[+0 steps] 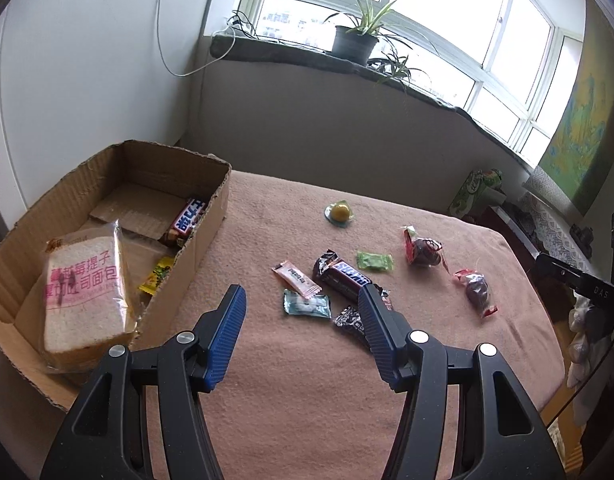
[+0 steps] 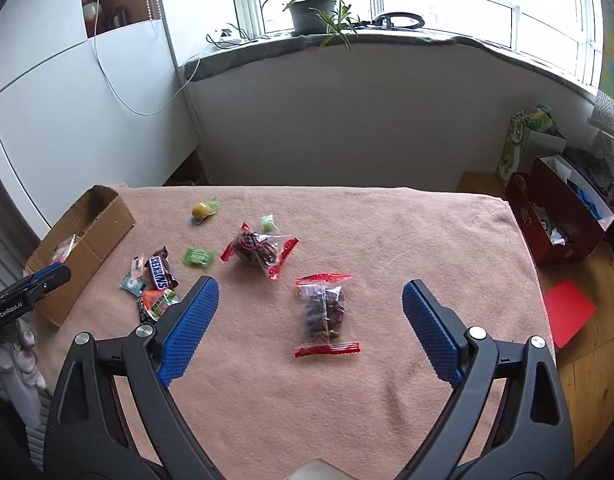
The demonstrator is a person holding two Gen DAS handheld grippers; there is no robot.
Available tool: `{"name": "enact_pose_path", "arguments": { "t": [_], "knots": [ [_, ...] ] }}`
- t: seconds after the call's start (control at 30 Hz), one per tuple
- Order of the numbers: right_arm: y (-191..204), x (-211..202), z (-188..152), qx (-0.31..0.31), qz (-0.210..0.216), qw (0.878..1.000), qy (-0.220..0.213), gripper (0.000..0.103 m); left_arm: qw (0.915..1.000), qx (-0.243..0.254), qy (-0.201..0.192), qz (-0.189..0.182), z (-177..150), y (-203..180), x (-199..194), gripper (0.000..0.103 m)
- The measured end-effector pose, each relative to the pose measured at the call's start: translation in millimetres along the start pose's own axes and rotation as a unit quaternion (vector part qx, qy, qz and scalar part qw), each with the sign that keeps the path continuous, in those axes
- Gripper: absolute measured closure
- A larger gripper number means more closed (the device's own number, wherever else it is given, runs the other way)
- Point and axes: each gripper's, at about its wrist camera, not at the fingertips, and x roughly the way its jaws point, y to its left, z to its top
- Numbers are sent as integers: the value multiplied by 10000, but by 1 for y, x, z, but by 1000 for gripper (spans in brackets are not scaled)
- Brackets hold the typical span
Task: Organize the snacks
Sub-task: 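Move both tools back over the remaining snacks on the table, then grasp the dried-fruit bag with the right tool while the left tool grasps the mint candy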
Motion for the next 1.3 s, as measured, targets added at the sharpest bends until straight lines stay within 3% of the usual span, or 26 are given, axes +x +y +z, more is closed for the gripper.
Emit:
{"name": "enact_pose_path", "arguments": {
  "t": [0.5,0.93,1.07,1.17,1.3],
  "knots": [
    [-11,60,-24,-49,-69,9980,623,8,9965,440,698,136,-10,-13,63,54],
    [-5,95,-24,-258,-179,9955,896,13,9908,858,919,507,-10,-22,96,54],
    [1,106,-24,-381,-235,9938,1016,23,9894,967,882,626,-10,-23,98,59],
    [5,114,-27,-454,-294,9925,1097,24,9896,982,862,605,-11,-23,98,64],
    [9,117,-29,-537,-342,9918,1106,40,9886,1084,858,589,-13,-25,96,69]
  ]
}}
